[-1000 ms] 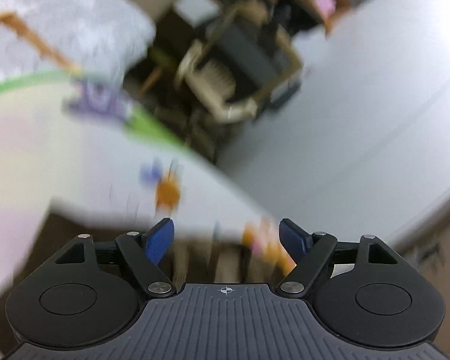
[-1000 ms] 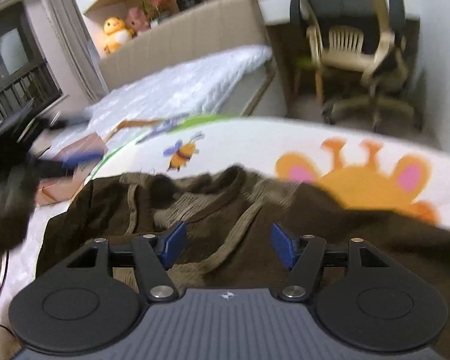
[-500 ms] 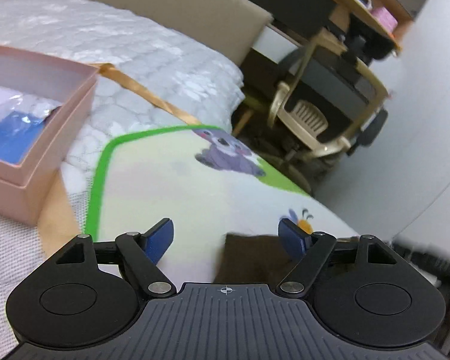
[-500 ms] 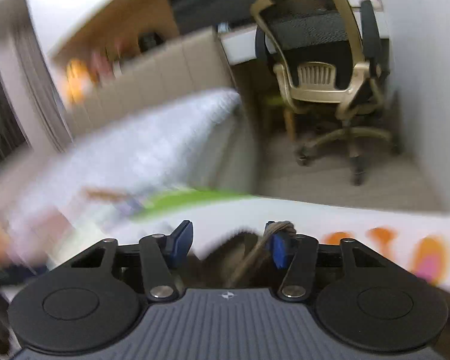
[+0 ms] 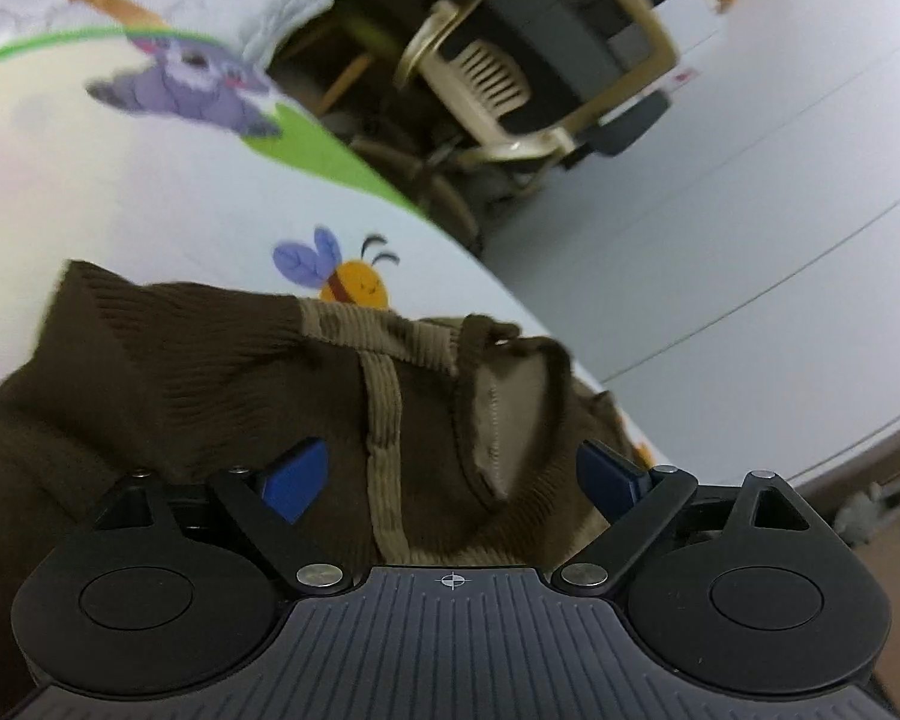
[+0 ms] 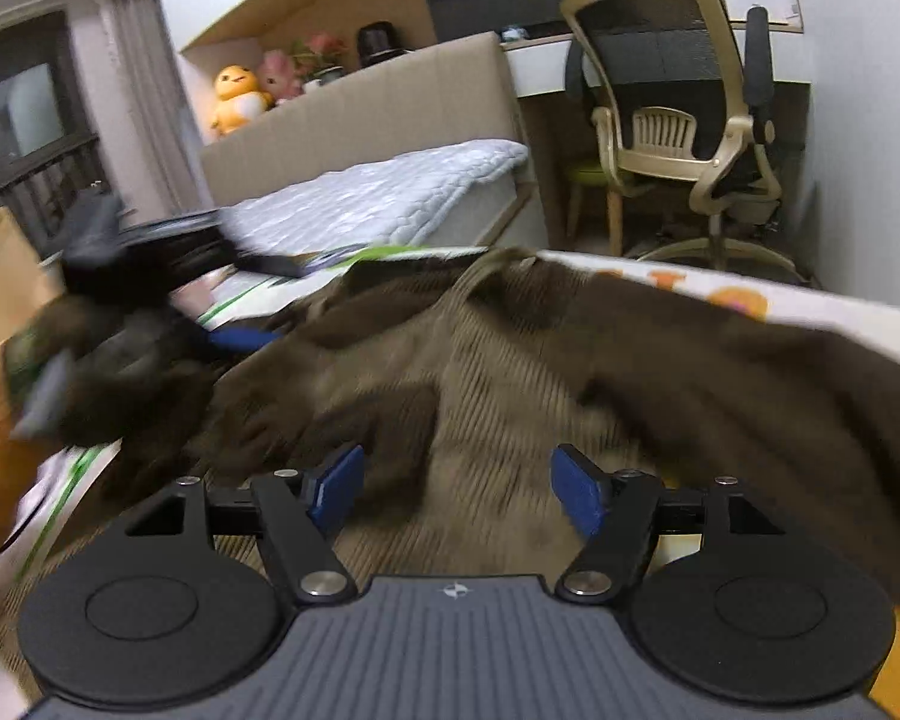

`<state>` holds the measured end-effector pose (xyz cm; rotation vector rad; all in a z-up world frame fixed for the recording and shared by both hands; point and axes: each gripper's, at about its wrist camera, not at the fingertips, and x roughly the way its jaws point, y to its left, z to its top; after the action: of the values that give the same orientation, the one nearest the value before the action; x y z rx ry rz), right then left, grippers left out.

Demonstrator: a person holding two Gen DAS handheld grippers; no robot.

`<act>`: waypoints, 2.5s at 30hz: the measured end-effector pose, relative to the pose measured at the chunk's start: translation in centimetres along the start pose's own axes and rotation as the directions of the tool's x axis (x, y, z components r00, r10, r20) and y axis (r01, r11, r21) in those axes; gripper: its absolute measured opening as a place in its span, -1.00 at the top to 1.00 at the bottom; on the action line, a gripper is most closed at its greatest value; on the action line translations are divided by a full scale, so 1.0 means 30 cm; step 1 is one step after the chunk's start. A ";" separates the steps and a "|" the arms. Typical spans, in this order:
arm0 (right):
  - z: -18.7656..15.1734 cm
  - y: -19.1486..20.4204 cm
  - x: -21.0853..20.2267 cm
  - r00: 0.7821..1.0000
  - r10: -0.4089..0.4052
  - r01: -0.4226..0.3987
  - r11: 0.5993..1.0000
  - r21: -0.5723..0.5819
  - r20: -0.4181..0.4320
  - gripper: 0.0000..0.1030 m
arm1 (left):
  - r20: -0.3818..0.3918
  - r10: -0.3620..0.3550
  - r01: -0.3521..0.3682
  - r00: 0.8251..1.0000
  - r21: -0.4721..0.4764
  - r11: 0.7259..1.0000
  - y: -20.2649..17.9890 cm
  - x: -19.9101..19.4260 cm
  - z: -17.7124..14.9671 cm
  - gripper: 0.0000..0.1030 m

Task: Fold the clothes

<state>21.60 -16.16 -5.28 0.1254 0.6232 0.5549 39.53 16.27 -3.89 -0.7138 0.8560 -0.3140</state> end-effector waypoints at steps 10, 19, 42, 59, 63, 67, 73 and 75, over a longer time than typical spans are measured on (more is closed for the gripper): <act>-0.107 0.048 -0.036 0.998 -0.003 0.006 0.999 -0.054 0.061 -0.57 | 0.283 -0.051 0.052 0.958 0.006 0.999 -0.047 -0.055 0.195 -0.59; -0.088 0.051 0.004 1.000 -0.022 0.022 0.998 -0.053 -0.004 -0.62 | 0.187 0.072 -0.096 0.980 0.124 0.988 0.033 -0.249 0.091 -0.83; -0.109 0.126 0.003 0.989 -0.146 0.147 0.972 -0.181 0.019 -0.73 | 0.468 0.421 -0.629 0.777 0.535 0.565 -0.094 -0.378 -0.371 0.47; -0.104 0.137 0.038 0.986 -0.162 0.153 0.968 -0.199 -0.031 -0.86 | 0.361 0.376 -0.467 0.853 0.206 0.860 0.068 -0.754 -0.460 -0.41; -0.116 0.172 0.035 0.982 -0.187 0.178 0.948 -0.263 -0.011 -0.88 | 0.328 0.170 -0.277 0.929 0.315 0.908 -0.080 -0.660 -0.569 -0.50; -0.139 0.227 -0.022 0.978 -0.196 0.209 0.917 -0.339 0.074 -0.88 | 0.343 0.048 -0.202 0.938 0.429 0.880 -0.198 -0.544 -0.627 -0.79; -0.188 0.189 -0.084 0.994 -0.103 0.092 0.963 -0.255 -0.031 -0.95 | 0.336 0.101 -0.253 0.937 0.448 0.857 -0.204 -0.443 -0.655 -0.81; -0.186 0.174 -0.078 0.995 -0.082 0.066 0.973 -0.223 -0.063 -1.00 | 0.311 0.140 -0.265 0.940 0.409 0.873 -0.181 -0.430 -0.654 -0.81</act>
<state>14.38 -13.27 -7.15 -0.1270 0.6289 0.5546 16.31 10.31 -1.48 -0.2224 0.5582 -0.2029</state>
